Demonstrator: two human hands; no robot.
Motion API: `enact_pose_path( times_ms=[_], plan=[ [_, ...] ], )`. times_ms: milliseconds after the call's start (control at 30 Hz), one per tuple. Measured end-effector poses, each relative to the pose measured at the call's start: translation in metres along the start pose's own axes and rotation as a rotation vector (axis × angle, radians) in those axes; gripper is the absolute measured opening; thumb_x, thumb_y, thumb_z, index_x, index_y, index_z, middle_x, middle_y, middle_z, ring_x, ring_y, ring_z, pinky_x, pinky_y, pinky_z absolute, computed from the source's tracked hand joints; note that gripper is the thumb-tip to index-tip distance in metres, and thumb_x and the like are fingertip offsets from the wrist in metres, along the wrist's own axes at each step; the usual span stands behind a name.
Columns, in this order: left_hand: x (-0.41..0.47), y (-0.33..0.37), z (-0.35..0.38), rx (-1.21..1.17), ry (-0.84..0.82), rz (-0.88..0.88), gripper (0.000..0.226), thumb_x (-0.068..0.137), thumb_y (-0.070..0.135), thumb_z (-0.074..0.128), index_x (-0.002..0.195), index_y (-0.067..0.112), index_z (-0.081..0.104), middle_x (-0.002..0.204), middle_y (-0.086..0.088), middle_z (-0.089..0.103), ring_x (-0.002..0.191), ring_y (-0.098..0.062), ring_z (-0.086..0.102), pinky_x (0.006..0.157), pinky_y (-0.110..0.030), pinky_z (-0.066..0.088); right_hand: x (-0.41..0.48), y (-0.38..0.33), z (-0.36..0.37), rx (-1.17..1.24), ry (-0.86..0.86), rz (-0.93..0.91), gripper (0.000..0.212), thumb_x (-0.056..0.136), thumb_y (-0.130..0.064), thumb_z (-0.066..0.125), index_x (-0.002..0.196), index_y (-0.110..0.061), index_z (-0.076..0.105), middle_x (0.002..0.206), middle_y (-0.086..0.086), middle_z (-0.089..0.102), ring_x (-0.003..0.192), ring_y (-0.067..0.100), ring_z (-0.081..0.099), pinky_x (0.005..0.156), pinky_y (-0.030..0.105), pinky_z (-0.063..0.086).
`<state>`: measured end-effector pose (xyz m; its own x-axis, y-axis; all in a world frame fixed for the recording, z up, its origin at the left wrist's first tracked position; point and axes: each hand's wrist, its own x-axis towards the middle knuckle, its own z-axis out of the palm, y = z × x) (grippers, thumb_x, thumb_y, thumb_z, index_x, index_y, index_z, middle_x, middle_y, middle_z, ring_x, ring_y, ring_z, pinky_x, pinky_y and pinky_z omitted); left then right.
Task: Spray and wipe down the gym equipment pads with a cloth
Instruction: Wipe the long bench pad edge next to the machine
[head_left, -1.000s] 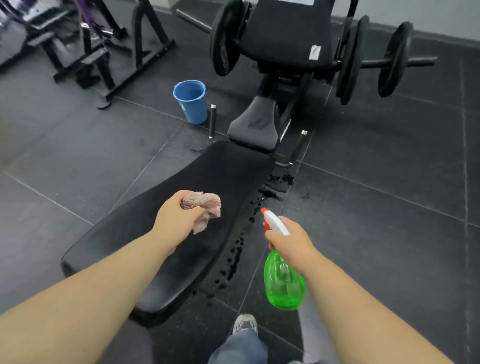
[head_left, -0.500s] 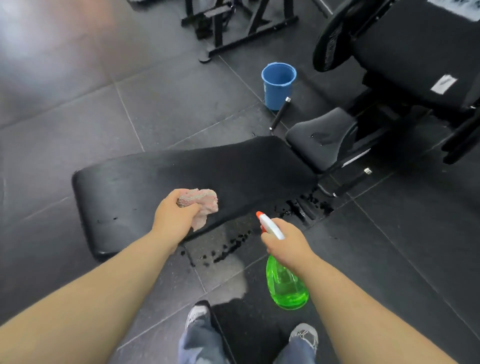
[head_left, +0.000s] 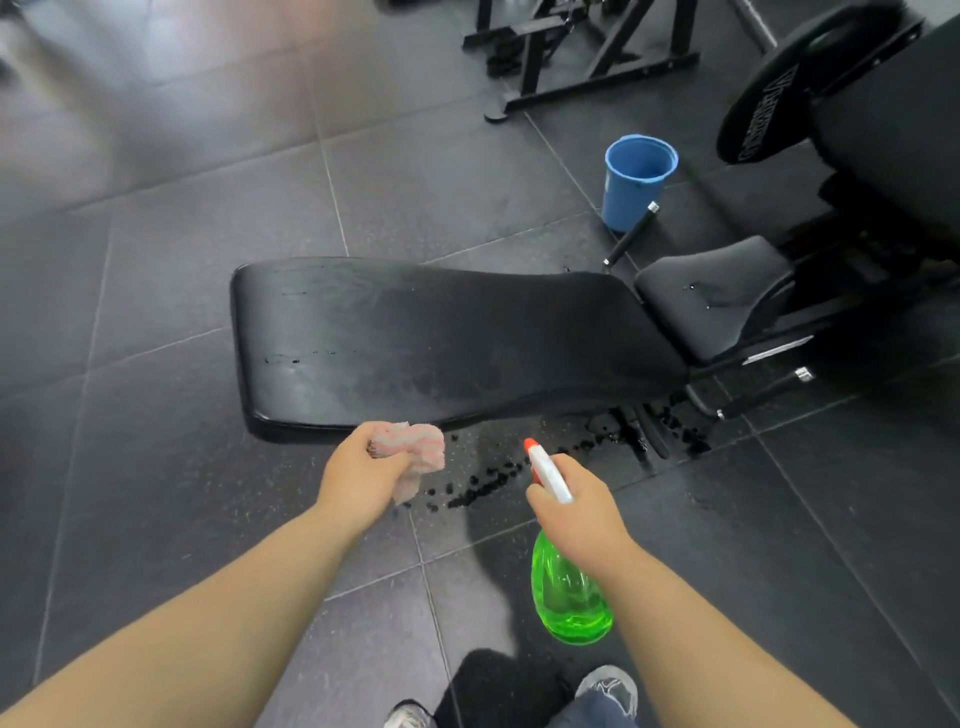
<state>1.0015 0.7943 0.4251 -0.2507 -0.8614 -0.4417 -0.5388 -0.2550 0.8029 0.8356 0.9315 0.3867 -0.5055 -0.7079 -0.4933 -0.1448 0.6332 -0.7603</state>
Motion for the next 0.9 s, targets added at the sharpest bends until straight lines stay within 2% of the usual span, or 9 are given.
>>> enact_pose_path(
  times_ms=[67, 133, 233, 333, 400, 533, 633, 733, 900],
  plan=[
    [0.008, -0.016, 0.004, -0.014, 0.003, -0.015, 0.019, 0.085, -0.003, 0.064, 0.087, 0.015, 0.058, 0.072, 0.004, 0.062, 0.052, -0.003, 0.05, 0.042, -0.005, 0.034, 0.006, 0.011, 0.013, 0.022, 0.018, -0.015, 0.005, 0.088, -0.022, 0.054, 0.09, -0.018, 0.056, 0.075, -0.003, 0.055, 0.063, 0.015, 0.045, 0.061, 0.031, 0.039],
    [0.016, -0.039, 0.008, -0.023, 0.023, -0.031, 0.017, 0.085, -0.001, 0.065, 0.094, 0.012, 0.059, 0.078, 0.004, 0.062, 0.063, -0.006, 0.055, 0.047, -0.006, 0.038, 0.014, 0.022, 0.023, 0.016, 0.037, -0.017, 0.005, 0.088, -0.022, 0.054, 0.089, -0.017, 0.054, 0.074, -0.002, 0.054, 0.062, 0.016, 0.044, 0.061, 0.032, 0.038],
    [0.04, -0.076, 0.026, -0.004, 0.061, -0.069, 0.02, 0.083, 0.011, 0.067, 0.102, 0.019, 0.064, 0.095, 0.003, 0.07, 0.087, -0.014, 0.065, 0.069, -0.023, 0.048, 0.044, 0.045, 0.037, 0.014, 0.068, -0.035, 0.005, 0.089, -0.021, 0.053, 0.088, -0.016, 0.051, 0.072, -0.001, 0.053, 0.061, 0.018, 0.043, 0.06, 0.033, 0.037],
    [0.069, -0.117, 0.065, -0.049, 0.075, -0.075, 0.024, 0.082, 0.017, 0.071, 0.102, 0.027, 0.065, 0.098, 0.001, 0.073, 0.091, -0.015, 0.068, 0.077, -0.031, 0.052, 0.084, 0.073, 0.049, 0.02, 0.09, -0.125, 0.008, 0.088, -0.019, 0.054, 0.082, -0.019, 0.047, 0.071, 0.0, 0.052, 0.062, 0.018, 0.044, 0.059, 0.031, 0.036],
    [0.094, -0.144, 0.099, -0.074, 0.121, -0.05, 0.025, 0.081, 0.014, 0.074, 0.1, 0.026, 0.064, 0.097, 0.0, 0.073, 0.092, -0.018, 0.068, 0.08, -0.035, 0.053, 0.115, 0.101, 0.062, 0.001, 0.146, -0.224, 0.016, 0.086, -0.015, 0.055, 0.076, -0.019, 0.043, 0.075, 0.001, 0.049, 0.068, 0.019, 0.043, 0.058, 0.027, 0.034],
    [0.138, -0.187, 0.145, -0.139, 0.237, 0.109, 0.021, 0.084, 0.012, 0.07, 0.094, 0.028, 0.062, 0.096, 0.006, 0.07, 0.089, -0.01, 0.065, 0.075, -0.029, 0.049, 0.171, 0.142, 0.09, 0.054, 0.186, -0.39, 0.014, 0.084, -0.01, 0.055, 0.077, -0.018, 0.046, 0.076, 0.0, 0.049, 0.068, 0.016, 0.043, 0.062, 0.029, 0.036],
    [0.175, -0.223, 0.165, -0.103, 0.316, 0.282, 0.018, 0.087, 0.018, 0.069, 0.101, 0.028, 0.061, 0.095, 0.011, 0.067, 0.086, -0.003, 0.061, 0.072, -0.025, 0.047, 0.214, 0.165, 0.112, 0.083, 0.192, -0.533, 0.013, 0.087, -0.012, 0.055, 0.083, -0.023, 0.049, 0.073, -0.002, 0.054, 0.063, 0.012, 0.045, 0.061, 0.03, 0.04],
    [0.2, -0.244, 0.172, -0.151, 0.409, 0.416, 0.018, 0.088, 0.021, 0.068, 0.102, 0.028, 0.059, 0.095, 0.013, 0.064, 0.084, 0.001, 0.058, 0.069, -0.02, 0.043, 0.239, 0.179, 0.124, 0.132, 0.204, -0.668, 0.01, 0.087, -0.012, 0.056, 0.089, -0.022, 0.054, 0.072, -0.004, 0.056, 0.061, 0.01, 0.047, 0.056, 0.021, 0.038],
    [0.228, -0.271, 0.173, -0.257, 0.537, 0.552, 0.019, 0.088, 0.023, 0.069, 0.105, 0.025, 0.062, 0.096, 0.011, 0.067, 0.088, -0.004, 0.063, 0.078, -0.027, 0.05, 0.276, 0.184, 0.145, 0.161, 0.262, -0.759, 0.003, 0.088, -0.016, 0.058, 0.088, -0.013, 0.059, 0.071, -0.003, 0.056, 0.059, 0.009, 0.046, 0.053, 0.018, 0.035]
  ],
)
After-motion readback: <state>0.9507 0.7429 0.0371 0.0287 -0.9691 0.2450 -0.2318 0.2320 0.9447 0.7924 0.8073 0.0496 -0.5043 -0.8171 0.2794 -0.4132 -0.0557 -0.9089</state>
